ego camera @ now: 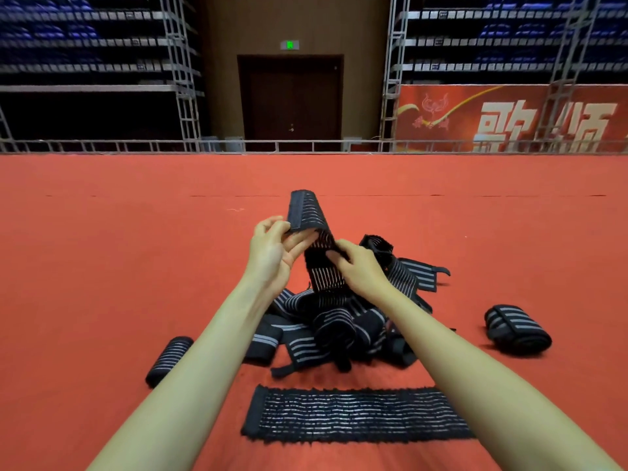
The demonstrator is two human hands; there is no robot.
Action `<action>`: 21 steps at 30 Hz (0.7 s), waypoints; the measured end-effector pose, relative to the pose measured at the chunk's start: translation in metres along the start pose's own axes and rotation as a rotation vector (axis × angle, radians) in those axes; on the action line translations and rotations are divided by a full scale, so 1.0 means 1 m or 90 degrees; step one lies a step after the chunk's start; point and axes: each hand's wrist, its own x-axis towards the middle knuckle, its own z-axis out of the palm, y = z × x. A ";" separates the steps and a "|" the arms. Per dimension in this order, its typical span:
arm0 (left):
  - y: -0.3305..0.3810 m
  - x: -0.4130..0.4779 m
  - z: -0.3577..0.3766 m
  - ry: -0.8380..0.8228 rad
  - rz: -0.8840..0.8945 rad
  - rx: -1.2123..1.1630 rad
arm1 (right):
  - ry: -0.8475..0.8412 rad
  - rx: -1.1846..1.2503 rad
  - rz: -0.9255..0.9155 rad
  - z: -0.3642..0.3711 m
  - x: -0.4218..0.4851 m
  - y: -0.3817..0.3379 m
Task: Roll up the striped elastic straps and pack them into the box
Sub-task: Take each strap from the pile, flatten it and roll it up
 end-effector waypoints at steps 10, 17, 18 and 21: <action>0.002 -0.037 -0.041 0.051 0.048 0.294 | 0.103 -0.087 -0.011 -0.060 -0.032 -0.013; -0.018 -0.076 -0.071 -0.095 0.119 0.568 | -0.020 -0.261 -0.030 -0.087 -0.064 0.005; -0.023 -0.083 -0.077 -0.093 0.150 0.646 | -0.063 -0.320 -0.027 -0.086 -0.072 0.011; -0.036 -0.098 -0.090 -0.038 0.245 0.726 | -0.156 -0.421 -0.044 -0.075 -0.096 0.033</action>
